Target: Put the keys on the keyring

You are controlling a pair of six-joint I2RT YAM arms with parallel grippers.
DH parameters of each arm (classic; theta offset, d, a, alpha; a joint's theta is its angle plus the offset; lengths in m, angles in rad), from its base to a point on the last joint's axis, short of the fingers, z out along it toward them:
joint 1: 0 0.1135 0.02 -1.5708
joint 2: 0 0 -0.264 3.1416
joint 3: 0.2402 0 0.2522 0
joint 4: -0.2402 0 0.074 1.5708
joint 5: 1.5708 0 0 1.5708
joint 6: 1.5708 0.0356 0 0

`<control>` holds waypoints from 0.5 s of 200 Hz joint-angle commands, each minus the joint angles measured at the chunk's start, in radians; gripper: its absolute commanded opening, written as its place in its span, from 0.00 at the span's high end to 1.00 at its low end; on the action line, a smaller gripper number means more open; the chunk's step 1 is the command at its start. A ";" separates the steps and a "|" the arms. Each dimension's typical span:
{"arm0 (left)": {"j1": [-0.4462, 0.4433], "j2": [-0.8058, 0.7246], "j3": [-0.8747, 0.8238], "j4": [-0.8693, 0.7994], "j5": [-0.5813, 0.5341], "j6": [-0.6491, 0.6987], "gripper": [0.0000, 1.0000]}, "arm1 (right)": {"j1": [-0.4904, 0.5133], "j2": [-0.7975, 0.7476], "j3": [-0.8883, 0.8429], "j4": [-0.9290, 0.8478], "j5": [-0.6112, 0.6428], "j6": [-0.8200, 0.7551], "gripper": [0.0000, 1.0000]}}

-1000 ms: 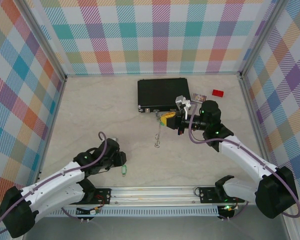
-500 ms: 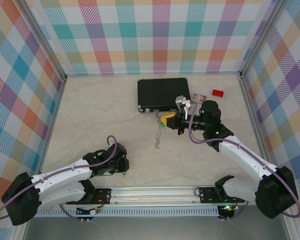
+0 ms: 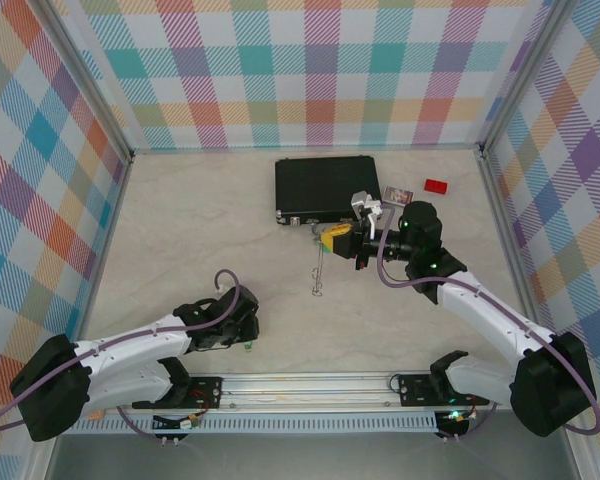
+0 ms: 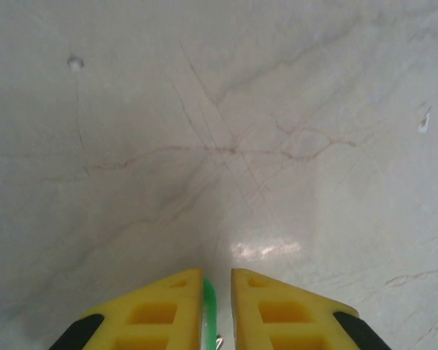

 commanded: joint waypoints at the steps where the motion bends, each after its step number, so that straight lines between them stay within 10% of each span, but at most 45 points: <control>1: -0.007 0.021 0.022 0.048 -0.065 -0.031 0.83 | -0.005 0.002 -0.010 0.052 -0.013 0.013 1.00; 100: -0.002 -0.068 0.058 -0.158 0.033 0.010 0.92 | -0.005 0.004 -0.011 0.057 -0.014 0.015 1.00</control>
